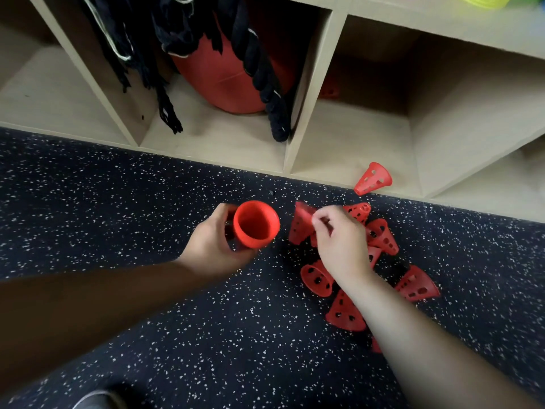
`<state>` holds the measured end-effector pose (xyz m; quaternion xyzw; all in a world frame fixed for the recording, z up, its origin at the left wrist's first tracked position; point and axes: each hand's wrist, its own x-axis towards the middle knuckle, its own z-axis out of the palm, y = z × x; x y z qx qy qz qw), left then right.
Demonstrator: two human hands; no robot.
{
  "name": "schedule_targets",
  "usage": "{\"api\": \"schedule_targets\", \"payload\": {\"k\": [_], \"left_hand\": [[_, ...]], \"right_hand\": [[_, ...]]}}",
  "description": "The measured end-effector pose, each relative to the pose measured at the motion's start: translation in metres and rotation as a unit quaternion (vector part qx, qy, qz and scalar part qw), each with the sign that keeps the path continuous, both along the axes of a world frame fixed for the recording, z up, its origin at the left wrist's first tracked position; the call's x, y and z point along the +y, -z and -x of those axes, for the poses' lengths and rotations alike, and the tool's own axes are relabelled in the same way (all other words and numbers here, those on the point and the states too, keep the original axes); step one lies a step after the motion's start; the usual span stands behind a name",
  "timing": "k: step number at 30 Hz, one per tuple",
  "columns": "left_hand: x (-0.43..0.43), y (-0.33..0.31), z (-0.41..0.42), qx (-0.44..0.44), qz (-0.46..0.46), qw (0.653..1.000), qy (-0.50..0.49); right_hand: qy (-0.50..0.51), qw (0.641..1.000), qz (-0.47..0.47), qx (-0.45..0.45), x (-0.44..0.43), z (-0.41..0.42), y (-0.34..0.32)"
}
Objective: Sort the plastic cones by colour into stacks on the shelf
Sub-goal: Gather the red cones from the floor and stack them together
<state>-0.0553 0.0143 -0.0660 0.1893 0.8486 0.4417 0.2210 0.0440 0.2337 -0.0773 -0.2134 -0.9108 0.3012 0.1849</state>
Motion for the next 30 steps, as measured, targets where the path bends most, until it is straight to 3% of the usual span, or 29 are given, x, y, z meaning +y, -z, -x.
{"api": "schedule_targets", "payload": {"k": [3,5,10,13,14,16,18,19,30], "left_hand": [[0.002,-0.002,-0.002,-0.009,0.005,1.0,0.001],[0.004,-0.005,-0.005,-0.011,-0.002,1.0,0.006],[0.01,-0.018,-0.019,0.0,-0.011,1.0,0.021],[0.007,-0.025,-0.026,0.008,-0.016,0.999,0.033],[0.005,-0.026,-0.029,0.008,-0.016,0.999,0.037],[0.001,-0.029,-0.034,0.011,-0.012,0.999,0.042],[-0.001,-0.031,-0.04,0.011,-0.006,0.999,0.048],[-0.001,-0.032,-0.043,0.011,-0.002,0.999,0.053],[0.006,-0.06,-0.047,0.067,0.026,0.995,0.073]], "right_hand": [[0.049,0.99,0.03,0.129,-0.012,-0.008,-0.042],[0.027,0.984,0.044,0.172,-0.025,-0.01,-0.065],[-0.131,0.978,0.086,0.137,-0.05,-0.024,-0.078],[-0.093,0.985,0.054,0.132,-0.04,-0.05,-0.068],[-0.062,0.992,0.025,0.105,-0.033,-0.062,-0.061],[-0.011,0.999,-0.027,-0.042,-0.019,-0.084,-0.045],[-0.002,0.976,-0.06,-0.209,-0.011,-0.102,-0.026],[-0.002,0.966,-0.065,-0.251,-0.01,-0.107,-0.018],[0.041,0.97,-0.029,-0.237,-0.021,-0.091,-0.001]]}}
